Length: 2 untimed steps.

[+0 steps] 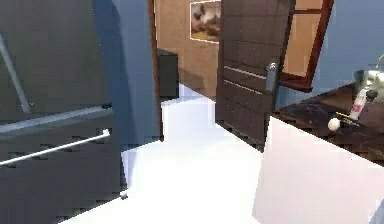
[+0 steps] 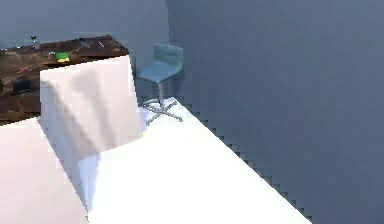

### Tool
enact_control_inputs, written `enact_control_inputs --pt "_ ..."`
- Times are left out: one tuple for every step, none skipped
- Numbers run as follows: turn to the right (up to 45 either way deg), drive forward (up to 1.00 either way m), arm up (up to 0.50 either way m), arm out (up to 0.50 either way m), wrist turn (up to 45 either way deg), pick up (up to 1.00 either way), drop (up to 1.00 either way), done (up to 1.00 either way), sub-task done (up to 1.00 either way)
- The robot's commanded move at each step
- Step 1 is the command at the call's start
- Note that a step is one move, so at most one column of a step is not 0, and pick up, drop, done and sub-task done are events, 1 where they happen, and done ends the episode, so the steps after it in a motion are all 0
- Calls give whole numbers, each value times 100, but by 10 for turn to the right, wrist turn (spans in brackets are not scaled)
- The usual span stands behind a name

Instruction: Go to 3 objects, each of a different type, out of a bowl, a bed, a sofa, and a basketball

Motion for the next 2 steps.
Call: enact_control_inputs --pt "0 100 0 0 0 0 0 0 0" --pt "-270 0 0 0 0 0 0 0 0"
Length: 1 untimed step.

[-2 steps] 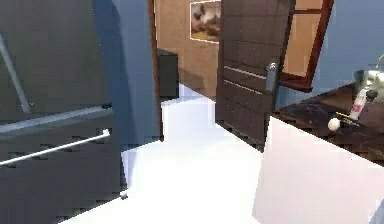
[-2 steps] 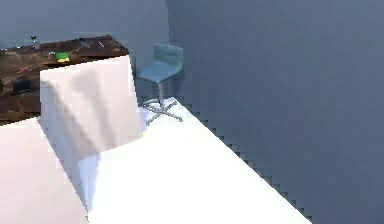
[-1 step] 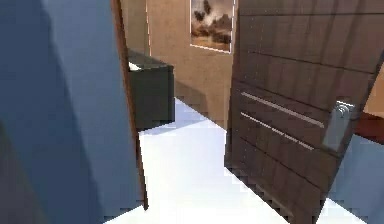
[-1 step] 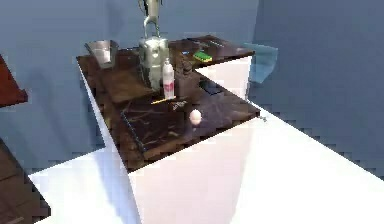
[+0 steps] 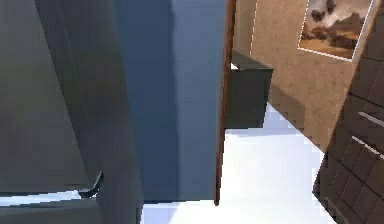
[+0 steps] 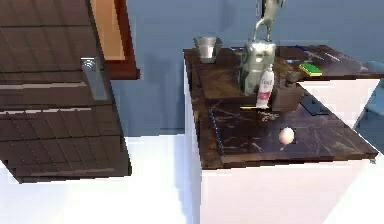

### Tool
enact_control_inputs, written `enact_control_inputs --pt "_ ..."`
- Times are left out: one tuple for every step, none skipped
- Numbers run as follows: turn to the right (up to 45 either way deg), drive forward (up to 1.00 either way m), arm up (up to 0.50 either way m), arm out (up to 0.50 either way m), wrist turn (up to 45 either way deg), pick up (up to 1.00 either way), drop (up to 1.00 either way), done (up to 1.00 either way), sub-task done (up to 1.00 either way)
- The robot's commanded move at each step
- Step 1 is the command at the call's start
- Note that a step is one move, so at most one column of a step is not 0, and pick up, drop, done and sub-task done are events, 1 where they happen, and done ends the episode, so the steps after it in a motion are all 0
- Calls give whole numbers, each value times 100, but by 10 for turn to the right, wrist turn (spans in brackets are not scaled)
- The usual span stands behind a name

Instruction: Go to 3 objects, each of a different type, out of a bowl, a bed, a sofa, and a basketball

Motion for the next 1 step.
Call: enact_control_inputs --pt "0 10 0 0 0 0 0 0 0"
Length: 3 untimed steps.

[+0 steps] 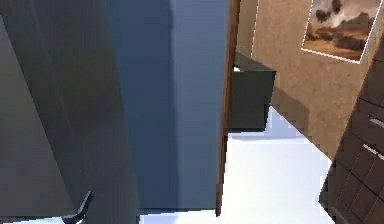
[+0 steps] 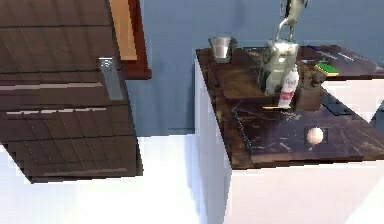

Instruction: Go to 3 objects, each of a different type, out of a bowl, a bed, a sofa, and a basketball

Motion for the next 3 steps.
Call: enact_control_inputs --pt "450 0 0 0 0 0 0 0 0" --pt "150 0 0 0 0 0 0 0 0" --pt "0 55 0 0 0 0 0 0 0"
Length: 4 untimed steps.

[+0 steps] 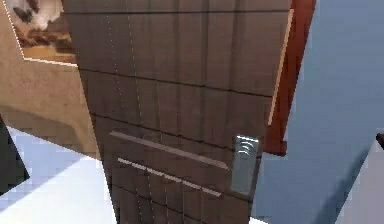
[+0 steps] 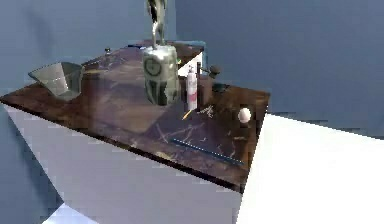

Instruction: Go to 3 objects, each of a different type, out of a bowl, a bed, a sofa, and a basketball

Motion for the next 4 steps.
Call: enact_control_inputs --pt "450 0 0 0 0 0 0 0 0" --pt "120 0 0 0 0 0 0 0 0" --pt "0 0 0 0 0 0 0 0 100" --pt "-450 0 0 0 0 0 0 0 0"
